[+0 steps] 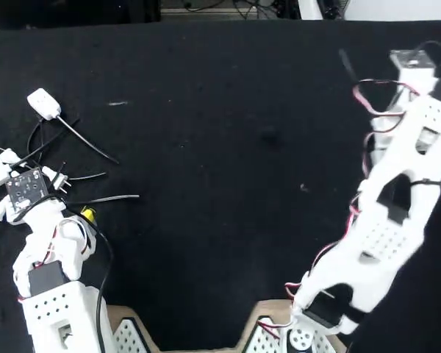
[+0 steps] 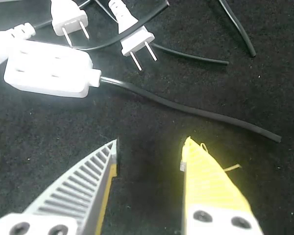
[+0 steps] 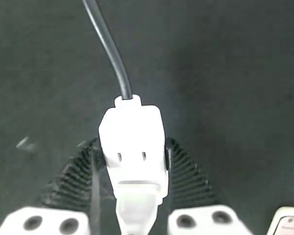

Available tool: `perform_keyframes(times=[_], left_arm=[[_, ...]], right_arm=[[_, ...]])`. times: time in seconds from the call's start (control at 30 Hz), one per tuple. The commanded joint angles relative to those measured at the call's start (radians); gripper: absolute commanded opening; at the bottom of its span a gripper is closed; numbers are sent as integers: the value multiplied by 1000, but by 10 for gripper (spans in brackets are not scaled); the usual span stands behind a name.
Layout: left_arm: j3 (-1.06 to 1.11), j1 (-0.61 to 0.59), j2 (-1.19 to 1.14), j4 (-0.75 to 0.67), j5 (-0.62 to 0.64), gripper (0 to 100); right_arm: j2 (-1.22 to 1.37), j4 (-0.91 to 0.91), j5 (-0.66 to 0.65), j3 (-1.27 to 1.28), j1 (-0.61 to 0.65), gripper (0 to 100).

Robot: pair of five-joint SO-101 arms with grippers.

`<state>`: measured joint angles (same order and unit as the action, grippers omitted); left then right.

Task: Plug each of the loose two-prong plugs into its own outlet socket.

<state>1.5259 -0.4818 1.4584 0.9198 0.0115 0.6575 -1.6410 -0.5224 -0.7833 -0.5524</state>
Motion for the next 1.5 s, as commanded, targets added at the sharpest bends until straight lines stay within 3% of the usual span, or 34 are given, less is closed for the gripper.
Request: perform_keyframes(times=[0.0, 0.27, 0.5, 0.77, 1.07, 1.47], left_arm=[[-51, -4, 9, -14, 8, 220], [-41, -4, 9, -15, 8, 220], [-41, -4, 9, -15, 8, 220], [-41, -4, 9, -15, 8, 220], [-41, -4, 9, -15, 8, 220], [-41, -4, 9, -15, 8, 220]], right_arm=[[251, -69, -9, -509, -41, 11], [587, -64, -2, -888, -60, 11], [605, 68, -3, -842, -120, 11], [610, 101, -3, -754, -89, 15], [611, 141, -2, -762, -66, 246], [605, 284, -2, -831, -37, 255]])
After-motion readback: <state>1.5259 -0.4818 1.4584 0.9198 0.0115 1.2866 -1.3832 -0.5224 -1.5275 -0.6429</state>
